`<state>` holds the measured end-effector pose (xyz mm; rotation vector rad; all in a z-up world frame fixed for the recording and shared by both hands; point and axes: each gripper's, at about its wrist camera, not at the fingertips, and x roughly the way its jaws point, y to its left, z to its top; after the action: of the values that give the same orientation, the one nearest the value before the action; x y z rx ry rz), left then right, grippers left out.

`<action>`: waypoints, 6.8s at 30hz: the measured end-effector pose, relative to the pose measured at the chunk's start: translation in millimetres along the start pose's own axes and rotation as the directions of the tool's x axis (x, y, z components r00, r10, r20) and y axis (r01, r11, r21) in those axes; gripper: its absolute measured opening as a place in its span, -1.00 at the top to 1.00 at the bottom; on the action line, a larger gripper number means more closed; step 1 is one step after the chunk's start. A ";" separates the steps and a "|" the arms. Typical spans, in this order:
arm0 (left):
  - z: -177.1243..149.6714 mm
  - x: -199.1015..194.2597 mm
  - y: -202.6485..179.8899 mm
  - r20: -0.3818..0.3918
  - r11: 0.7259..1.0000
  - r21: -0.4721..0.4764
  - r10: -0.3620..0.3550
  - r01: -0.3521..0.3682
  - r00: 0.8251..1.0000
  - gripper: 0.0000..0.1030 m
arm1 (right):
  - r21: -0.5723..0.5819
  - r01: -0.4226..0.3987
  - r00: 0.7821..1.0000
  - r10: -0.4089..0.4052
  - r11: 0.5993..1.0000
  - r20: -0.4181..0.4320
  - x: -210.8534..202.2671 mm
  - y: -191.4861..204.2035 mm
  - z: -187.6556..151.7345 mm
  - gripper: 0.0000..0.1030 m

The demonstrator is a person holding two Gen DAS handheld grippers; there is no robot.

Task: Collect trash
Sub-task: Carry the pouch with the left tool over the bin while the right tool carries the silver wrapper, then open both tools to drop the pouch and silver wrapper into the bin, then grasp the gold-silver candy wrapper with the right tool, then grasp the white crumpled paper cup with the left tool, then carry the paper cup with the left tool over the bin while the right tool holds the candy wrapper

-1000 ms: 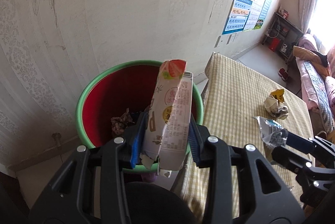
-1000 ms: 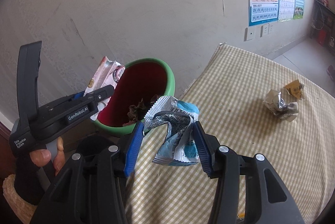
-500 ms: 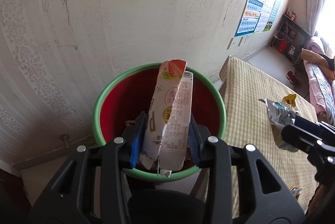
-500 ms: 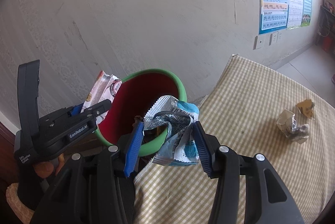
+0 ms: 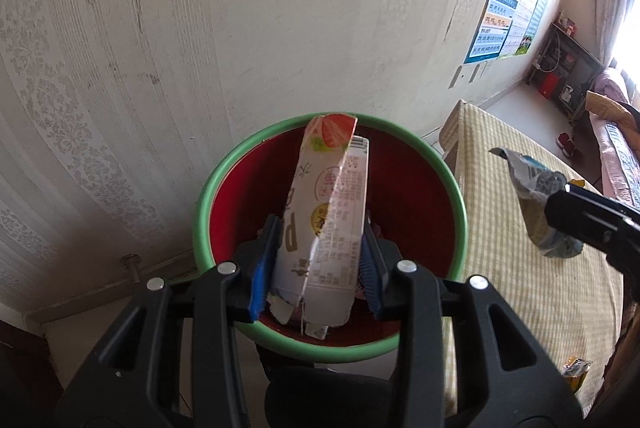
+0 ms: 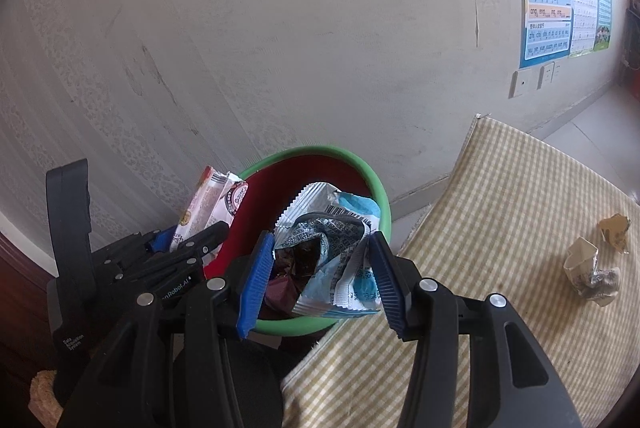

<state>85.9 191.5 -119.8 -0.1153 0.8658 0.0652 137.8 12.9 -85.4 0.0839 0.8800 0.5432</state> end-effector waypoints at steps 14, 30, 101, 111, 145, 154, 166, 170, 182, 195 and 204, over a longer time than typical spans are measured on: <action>2.0 16.3 9.2 -0.015 1.000 0.001 0.015 -0.015 1.000 0.30 | 0.014 -0.019 1.000 0.019 1.000 -0.015 18.2 1.6 2.2 0.04; 1.7 36.8 19.4 -0.045 1.000 -0.001 0.029 -0.029 0.999 0.30 | 0.017 -0.023 0.998 0.023 1.000 -0.056 43.3 1.4 1.7 0.04; -17.4 91.9 -367.0 -0.235 0.901 0.327 -0.215 0.286 0.948 -0.37 | 0.475 0.144 0.989 -0.144 0.868 -0.036 -158.6 -181.4 -224.2 0.55; -24.9 108.5 -385.6 -0.332 0.873 0.318 -0.263 0.370 0.906 -0.46 | 0.470 0.137 0.990 -0.134 0.872 -0.040 -157.6 -180.5 -223.6 0.54; -66.7 -50.3 -275.0 -0.103 0.868 0.370 -0.316 0.331 0.943 0.26 | 0.360 0.248 0.968 -0.241 0.899 -0.066 -154.2 -162.4 -221.1 0.54; -60.9 -61.6 -252.9 -0.055 0.886 0.331 -0.327 0.326 0.943 0.26 | 0.322 0.276 0.960 -0.277 0.906 -0.041 -167.0 -149.3 -208.1 0.54; -59.6 -59.1 -227.4 -0.041 0.903 0.273 -0.335 0.333 0.941 0.25 | 0.322 0.275 0.958 -0.286 0.906 -0.014 -173.7 -145.8 -176.5 0.54; -56.0 -60.0 -218.1 -0.030 0.909 0.256 -0.332 0.329 0.943 0.25 | 0.306 0.256 0.963 -0.268 0.917 -0.004 -168.1 -139.0 -161.8 0.54; -36.6 -68.0 -151.2 0.040 0.957 0.173 -0.242 0.232 0.969 0.25 | 0.195 0.145 0.988 -0.151 0.970 0.015 -123.6 -93.4 -114.3 0.54; -27.3 -70.8 -28.0 0.115 0.996 -0.067 -0.049 0.057 0.992 0.25 | 0.133 -0.106 0.992 0.113 0.985 -0.046 -4.4 -20.3 -32.3 0.54; -24.8 -58.9 -7.1 0.096 0.992 -0.106 -0.059 0.069 0.994 0.25 | 0.170 -0.133 0.990 0.137 0.976 -0.016 32.8 -22.0 -6.2 -0.09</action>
<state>29.9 180.7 -90.2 -0.2411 0.7651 0.0573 159.0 8.9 -119.0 0.2929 0.9512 0.5969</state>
